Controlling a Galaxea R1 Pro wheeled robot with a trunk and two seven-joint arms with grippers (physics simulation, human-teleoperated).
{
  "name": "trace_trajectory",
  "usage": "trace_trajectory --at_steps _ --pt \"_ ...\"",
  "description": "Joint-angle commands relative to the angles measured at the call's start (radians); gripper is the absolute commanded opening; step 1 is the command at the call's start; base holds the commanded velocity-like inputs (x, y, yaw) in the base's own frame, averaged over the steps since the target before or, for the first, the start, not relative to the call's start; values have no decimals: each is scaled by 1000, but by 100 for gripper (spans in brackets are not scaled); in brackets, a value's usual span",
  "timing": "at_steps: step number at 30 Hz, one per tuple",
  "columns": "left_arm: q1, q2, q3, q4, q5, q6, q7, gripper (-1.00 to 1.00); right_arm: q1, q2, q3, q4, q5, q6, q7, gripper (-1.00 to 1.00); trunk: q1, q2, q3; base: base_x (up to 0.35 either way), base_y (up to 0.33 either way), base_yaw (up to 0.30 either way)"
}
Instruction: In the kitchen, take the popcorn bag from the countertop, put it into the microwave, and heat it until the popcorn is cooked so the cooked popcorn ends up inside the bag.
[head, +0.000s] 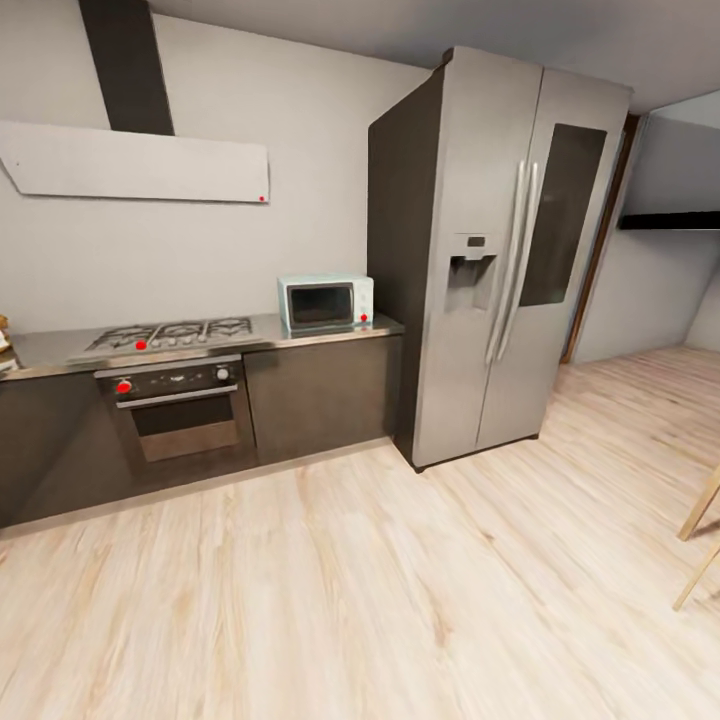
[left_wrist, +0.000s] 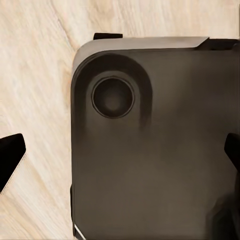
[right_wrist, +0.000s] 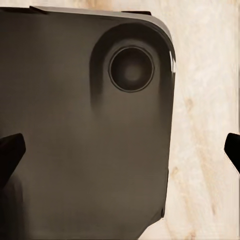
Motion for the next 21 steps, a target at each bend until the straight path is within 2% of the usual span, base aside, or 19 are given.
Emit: trace_trajectory --at_steps 1,9,21 --pt "0 0 1 0 2 -2 1 100 0 -1 1 0 0 -4 0 100 1 0 -1 329 0 0" --pt "0 0 1 0 2 -2 1 100 0 -2 -5 0 -7 -5 -1 100 1 0 -1 329 -14 0" --pt "0 0 1 0 2 -1 1 100 0 -1 -5 0 -5 3 0 100 1 0 -1 329 -105 0"
